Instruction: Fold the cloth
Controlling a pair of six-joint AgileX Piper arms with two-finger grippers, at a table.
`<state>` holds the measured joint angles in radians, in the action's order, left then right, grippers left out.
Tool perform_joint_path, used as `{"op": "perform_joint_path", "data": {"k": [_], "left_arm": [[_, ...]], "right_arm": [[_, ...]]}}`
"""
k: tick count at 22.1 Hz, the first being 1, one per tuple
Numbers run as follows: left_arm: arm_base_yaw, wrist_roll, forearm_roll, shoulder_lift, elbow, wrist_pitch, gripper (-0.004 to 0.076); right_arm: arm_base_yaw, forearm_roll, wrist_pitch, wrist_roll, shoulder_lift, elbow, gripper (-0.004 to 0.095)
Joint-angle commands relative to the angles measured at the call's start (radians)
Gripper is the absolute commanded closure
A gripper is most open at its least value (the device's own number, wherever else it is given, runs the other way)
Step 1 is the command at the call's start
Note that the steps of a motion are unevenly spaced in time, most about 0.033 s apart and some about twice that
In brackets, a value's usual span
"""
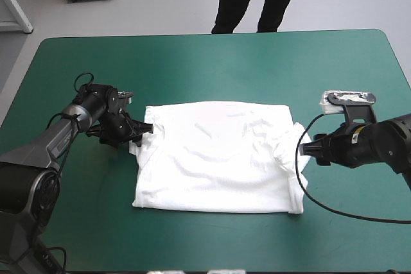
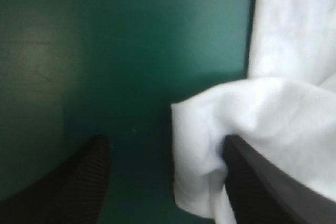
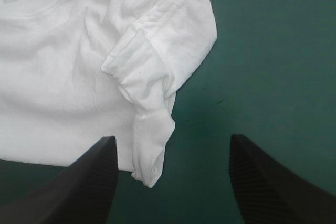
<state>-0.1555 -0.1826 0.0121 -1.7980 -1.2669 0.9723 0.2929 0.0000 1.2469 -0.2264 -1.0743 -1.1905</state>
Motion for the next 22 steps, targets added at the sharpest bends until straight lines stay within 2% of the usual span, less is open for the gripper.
{"op": "perform_joint_path", "data": {"k": [1, 4, 5, 6, 7, 13, 22], "left_arm": [[0.0, -0.001, 0.005, 0.007, -0.022, -0.017, 0.0328], [0.0, -0.001, 0.005, -0.001, -0.022, -0.03, 0.0461], [0.0, -0.001, 0.005, -0.001, -0.022, -0.036, 0.0528], [0.0, -0.001, 0.003, 0.001, -0.024, -0.044, 0.0684], [0.0, -0.001, 0.003, 0.006, -0.031, -0.042, 0.073], [-0.027, 0.02, 0.003, 0.07, -0.095, -0.04, 0.0734], [-0.208, 0.039, 0.047, 0.093, -0.167, -0.044, 0.0734]], "right_arm": [[-0.001, -0.008, 0.001, 0.0, 0.013, -0.031, 0.0332], [-0.001, -0.01, 0.001, 0.0, 0.013, -0.031, 0.0332], [-0.001, -0.01, 0.001, 0.0, 0.013, -0.031, 0.0332], [-0.001, -0.01, 0.001, 0.0, 0.013, -0.031, 0.0332], [-0.001, -0.01, 0.001, 0.0, 0.013, -0.031, 0.0334], [-0.001, -0.006, 0.001, 0.0, 0.013, -0.031, 0.0426], [-0.001, 0.009, 0.001, -0.009, 0.013, -0.031, 0.0426]]}}
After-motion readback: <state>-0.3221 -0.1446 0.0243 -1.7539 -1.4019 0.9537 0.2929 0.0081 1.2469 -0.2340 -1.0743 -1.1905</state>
